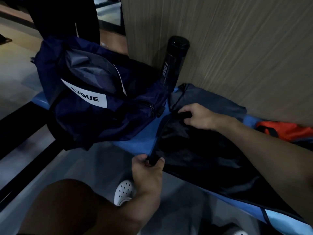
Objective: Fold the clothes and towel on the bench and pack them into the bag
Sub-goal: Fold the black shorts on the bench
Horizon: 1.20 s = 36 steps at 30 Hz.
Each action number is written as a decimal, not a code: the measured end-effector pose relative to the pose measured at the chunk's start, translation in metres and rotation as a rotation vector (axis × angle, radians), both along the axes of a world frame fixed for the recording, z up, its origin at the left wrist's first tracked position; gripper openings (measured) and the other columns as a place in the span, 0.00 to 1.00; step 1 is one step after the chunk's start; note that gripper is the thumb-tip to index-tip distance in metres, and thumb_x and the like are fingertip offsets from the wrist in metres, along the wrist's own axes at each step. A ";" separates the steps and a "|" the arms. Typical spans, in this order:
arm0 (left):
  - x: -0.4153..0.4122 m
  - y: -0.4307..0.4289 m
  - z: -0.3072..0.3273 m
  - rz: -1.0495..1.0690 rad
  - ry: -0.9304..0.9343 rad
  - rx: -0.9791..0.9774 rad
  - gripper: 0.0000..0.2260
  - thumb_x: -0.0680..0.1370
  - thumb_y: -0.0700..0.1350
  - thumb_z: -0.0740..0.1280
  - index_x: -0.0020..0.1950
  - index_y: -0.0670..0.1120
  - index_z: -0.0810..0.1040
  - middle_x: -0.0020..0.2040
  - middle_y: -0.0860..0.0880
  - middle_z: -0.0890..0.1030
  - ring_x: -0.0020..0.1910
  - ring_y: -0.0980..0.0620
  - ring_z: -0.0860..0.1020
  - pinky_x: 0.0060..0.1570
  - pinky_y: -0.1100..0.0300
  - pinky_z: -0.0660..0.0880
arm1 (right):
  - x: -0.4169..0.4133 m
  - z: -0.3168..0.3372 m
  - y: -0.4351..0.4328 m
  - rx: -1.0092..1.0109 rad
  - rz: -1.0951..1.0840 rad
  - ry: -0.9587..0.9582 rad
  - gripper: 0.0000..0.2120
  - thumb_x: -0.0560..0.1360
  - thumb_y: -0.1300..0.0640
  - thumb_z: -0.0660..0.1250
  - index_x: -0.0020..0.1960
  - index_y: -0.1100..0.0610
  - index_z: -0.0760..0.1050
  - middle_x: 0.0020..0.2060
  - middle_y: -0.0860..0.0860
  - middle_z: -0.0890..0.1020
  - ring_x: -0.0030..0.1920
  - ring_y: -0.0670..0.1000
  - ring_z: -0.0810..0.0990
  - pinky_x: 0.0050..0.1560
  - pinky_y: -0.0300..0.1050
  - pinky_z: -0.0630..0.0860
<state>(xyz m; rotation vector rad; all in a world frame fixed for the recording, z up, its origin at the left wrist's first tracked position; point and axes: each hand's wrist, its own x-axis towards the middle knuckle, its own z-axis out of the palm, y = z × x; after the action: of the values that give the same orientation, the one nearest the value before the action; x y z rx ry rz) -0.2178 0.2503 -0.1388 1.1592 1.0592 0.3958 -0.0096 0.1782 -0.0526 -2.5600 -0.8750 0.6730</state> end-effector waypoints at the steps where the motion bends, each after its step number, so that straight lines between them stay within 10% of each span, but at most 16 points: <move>1: 0.001 0.000 -0.002 -0.001 0.023 -0.025 0.17 0.71 0.39 0.77 0.53 0.37 0.73 0.43 0.43 0.80 0.37 0.50 0.79 0.36 0.66 0.75 | -0.001 0.000 0.001 -0.038 0.023 -0.028 0.19 0.79 0.58 0.66 0.70 0.54 0.72 0.66 0.50 0.75 0.65 0.50 0.72 0.63 0.35 0.65; 6: 0.003 0.003 0.005 0.017 0.083 -0.115 0.14 0.71 0.40 0.78 0.44 0.38 0.74 0.33 0.47 0.75 0.35 0.49 0.78 0.43 0.55 0.79 | -0.004 -0.009 0.004 -0.110 0.096 -0.127 0.24 0.77 0.53 0.69 0.71 0.54 0.69 0.66 0.52 0.75 0.65 0.53 0.73 0.66 0.44 0.69; 14: -0.002 0.001 0.021 -0.066 0.069 -0.101 0.16 0.71 0.45 0.79 0.36 0.42 0.72 0.33 0.45 0.76 0.27 0.54 0.72 0.26 0.68 0.71 | -0.002 -0.019 0.008 -0.260 0.142 -0.249 0.25 0.76 0.52 0.69 0.72 0.53 0.69 0.64 0.52 0.76 0.65 0.55 0.72 0.62 0.43 0.61; 21: -0.002 0.001 0.028 -0.178 0.067 -0.085 0.13 0.72 0.42 0.78 0.39 0.35 0.78 0.29 0.46 0.78 0.23 0.59 0.73 0.23 0.72 0.69 | -0.001 -0.007 -0.001 -0.003 0.030 -0.103 0.05 0.73 0.57 0.71 0.43 0.50 0.77 0.43 0.50 0.82 0.47 0.51 0.80 0.54 0.45 0.74; 29: -0.004 0.005 0.047 -0.173 -0.046 0.160 0.09 0.74 0.39 0.73 0.36 0.44 0.76 0.22 0.55 0.72 0.23 0.60 0.70 0.25 0.67 0.70 | 0.001 0.010 -0.001 0.280 -0.132 0.138 0.11 0.74 0.65 0.71 0.52 0.52 0.81 0.50 0.50 0.84 0.51 0.48 0.81 0.49 0.32 0.76; 36: -0.005 0.002 0.058 -0.347 -0.353 0.509 0.14 0.74 0.35 0.70 0.54 0.53 0.78 0.45 0.56 0.80 0.46 0.59 0.79 0.46 0.69 0.73 | 0.004 0.025 -0.010 0.398 -0.183 0.152 0.13 0.73 0.69 0.69 0.47 0.51 0.81 0.45 0.52 0.85 0.44 0.49 0.83 0.46 0.41 0.80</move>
<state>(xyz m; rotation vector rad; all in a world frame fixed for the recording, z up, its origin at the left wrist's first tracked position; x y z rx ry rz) -0.2230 0.2523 -0.0810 1.6212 0.4418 0.5872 -0.0056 0.1684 -0.0280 -2.1689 -0.6399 0.5638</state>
